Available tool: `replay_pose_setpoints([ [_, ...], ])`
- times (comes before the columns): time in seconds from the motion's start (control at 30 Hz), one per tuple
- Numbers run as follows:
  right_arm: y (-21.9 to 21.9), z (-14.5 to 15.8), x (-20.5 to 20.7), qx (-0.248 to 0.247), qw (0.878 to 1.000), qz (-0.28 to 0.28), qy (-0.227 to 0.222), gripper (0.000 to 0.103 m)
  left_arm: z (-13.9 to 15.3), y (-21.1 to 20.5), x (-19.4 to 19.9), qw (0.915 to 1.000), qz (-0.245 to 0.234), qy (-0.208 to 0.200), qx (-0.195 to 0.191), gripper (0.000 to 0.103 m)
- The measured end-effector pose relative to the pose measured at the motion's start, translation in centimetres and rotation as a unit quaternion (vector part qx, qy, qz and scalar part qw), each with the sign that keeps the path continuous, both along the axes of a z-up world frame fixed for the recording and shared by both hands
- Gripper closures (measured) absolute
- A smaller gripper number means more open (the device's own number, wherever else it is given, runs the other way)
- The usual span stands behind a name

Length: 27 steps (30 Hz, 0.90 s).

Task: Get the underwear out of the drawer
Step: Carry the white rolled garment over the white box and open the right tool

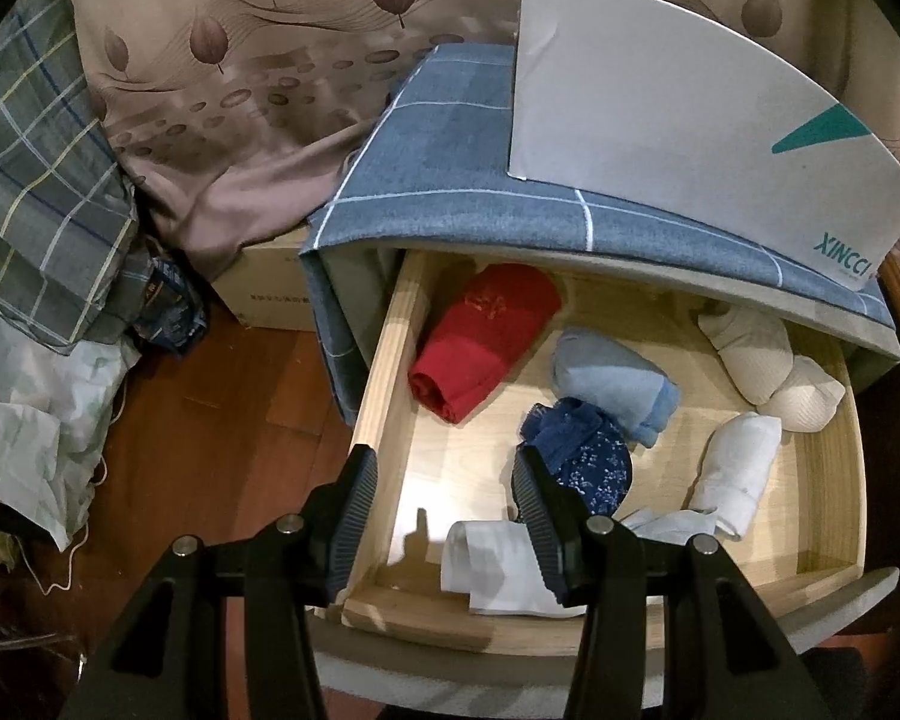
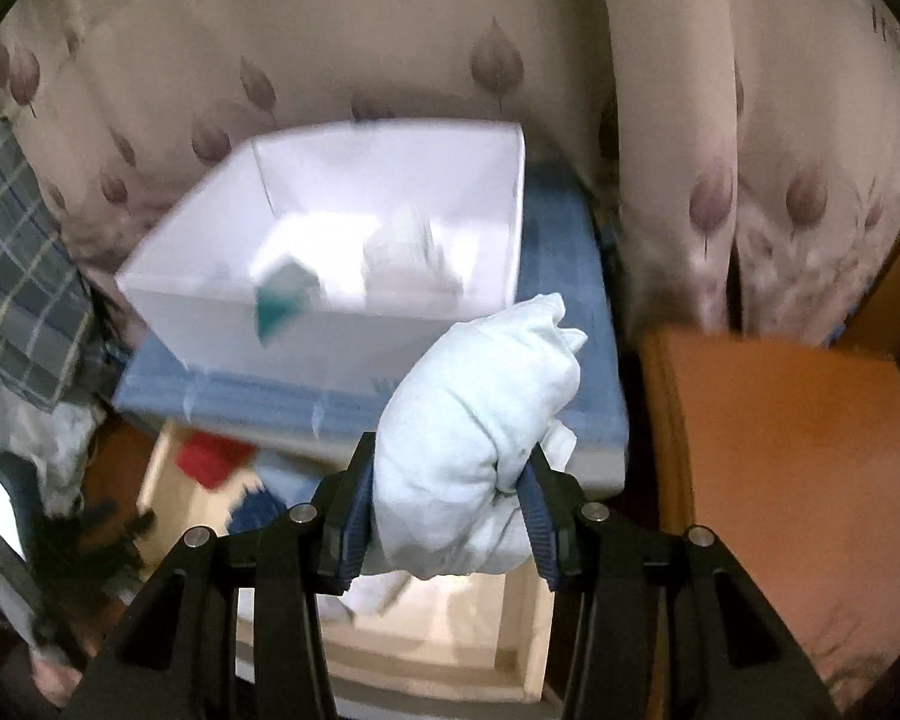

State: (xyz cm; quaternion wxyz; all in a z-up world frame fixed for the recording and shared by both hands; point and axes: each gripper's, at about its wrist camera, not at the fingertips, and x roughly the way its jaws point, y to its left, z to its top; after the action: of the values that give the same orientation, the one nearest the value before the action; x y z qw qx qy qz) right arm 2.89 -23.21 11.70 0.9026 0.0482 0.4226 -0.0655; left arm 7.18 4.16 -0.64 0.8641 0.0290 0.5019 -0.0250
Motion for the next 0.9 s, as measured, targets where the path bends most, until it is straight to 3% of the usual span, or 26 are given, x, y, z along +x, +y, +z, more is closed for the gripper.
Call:
replay_pose_setpoints([
  [0.13, 0.6, 3.5, 2.3, -0.008, 1.0, 0.008, -0.023, 0.062, 0.0, 0.1, 0.0, 1.0, 0.003, -0.002, -0.001, 0.054],
  [0.33, 1.9, 5.2, 5.7, -0.007, 0.999, 0.019, -0.027, 0.062, 0.5, 0.3, -0.2, 0.9999, 0.009, -0.011, 0.0, 0.054],
  [0.6, 3.1, 4.1, 9.9, -0.024, 0.999, 0.026, -0.004, 0.062, 0.8, 0.5, -0.5, 0.9998, 0.011, -0.015, -0.003, 0.054],
  [0.9, 2.8, 0.5, 14.0, -0.03, 0.998, 0.017, 0.047, 0.06, 0.9, 1.3, -0.4, 0.9996, 0.023, -0.013, -0.013, 0.054],
])
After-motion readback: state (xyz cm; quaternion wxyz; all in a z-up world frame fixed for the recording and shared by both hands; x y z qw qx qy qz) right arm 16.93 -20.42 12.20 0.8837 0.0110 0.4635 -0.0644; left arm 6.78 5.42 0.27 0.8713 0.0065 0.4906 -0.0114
